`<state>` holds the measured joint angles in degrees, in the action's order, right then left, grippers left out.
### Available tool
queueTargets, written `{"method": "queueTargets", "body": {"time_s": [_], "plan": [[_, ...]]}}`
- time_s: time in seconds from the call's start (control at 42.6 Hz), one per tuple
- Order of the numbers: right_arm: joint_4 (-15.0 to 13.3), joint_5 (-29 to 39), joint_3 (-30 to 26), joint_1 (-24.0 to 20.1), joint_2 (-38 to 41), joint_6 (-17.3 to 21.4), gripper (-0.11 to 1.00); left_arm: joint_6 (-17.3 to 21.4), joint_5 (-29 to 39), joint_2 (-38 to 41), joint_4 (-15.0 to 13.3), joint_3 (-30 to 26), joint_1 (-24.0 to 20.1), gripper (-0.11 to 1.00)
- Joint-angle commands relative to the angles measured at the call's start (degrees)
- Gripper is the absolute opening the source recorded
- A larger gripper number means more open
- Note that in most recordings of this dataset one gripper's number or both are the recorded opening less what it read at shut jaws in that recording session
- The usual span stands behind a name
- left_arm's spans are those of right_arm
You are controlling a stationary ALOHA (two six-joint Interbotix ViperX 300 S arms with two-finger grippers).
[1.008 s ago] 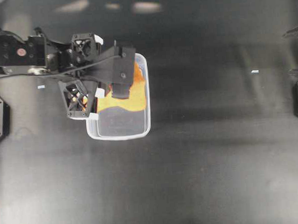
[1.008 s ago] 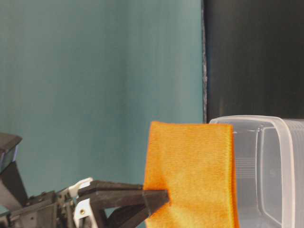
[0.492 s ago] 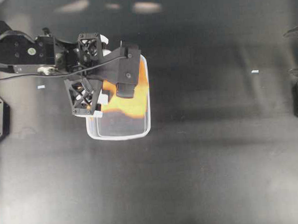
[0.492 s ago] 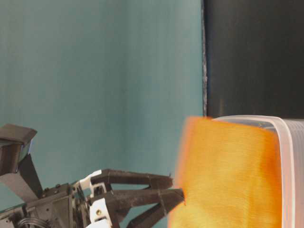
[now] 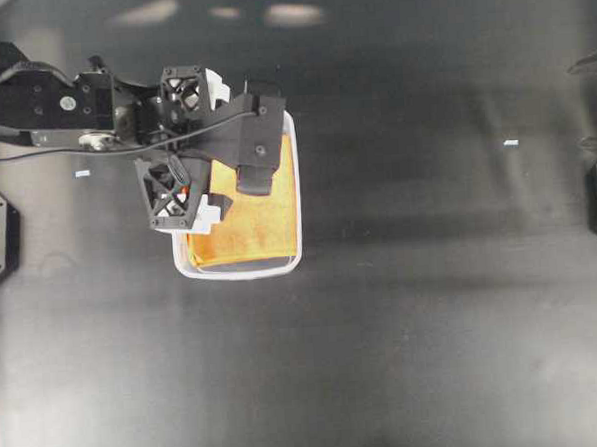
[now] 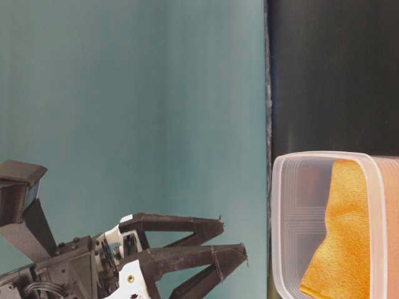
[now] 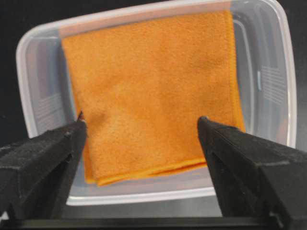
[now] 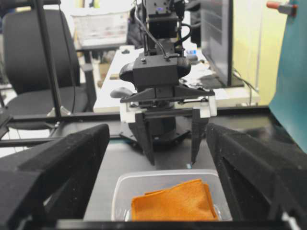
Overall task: Place the orange towel into the container with the left arm.
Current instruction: 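Lower the towel into the container, draping it flat inside, then open the left gripper and withdraw it to the left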
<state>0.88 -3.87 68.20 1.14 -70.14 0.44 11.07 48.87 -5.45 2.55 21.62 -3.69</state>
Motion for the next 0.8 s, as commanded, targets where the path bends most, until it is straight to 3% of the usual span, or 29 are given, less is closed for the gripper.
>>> {"method": "queueTargets", "body": {"time_s": [0.0,0.258,0.774], "plan": [[0.2,-0.4,-0.4,0.2,0.4,0.1,0.79,0.2,1.5,-1.4,0.1,-1.2,0.2,0.89],[0.1,-0.4,0.3,0.2,0.4,0.0,0.79,-0.2,2.2,-10.5,0.1,-1.5,0.4,0.86],[0.2,-0.7,0.7,0.2,0.4,0.0,0.79,-0.4,-6.0,-23.5,0.1,8.3,1.1,0.85]]}}
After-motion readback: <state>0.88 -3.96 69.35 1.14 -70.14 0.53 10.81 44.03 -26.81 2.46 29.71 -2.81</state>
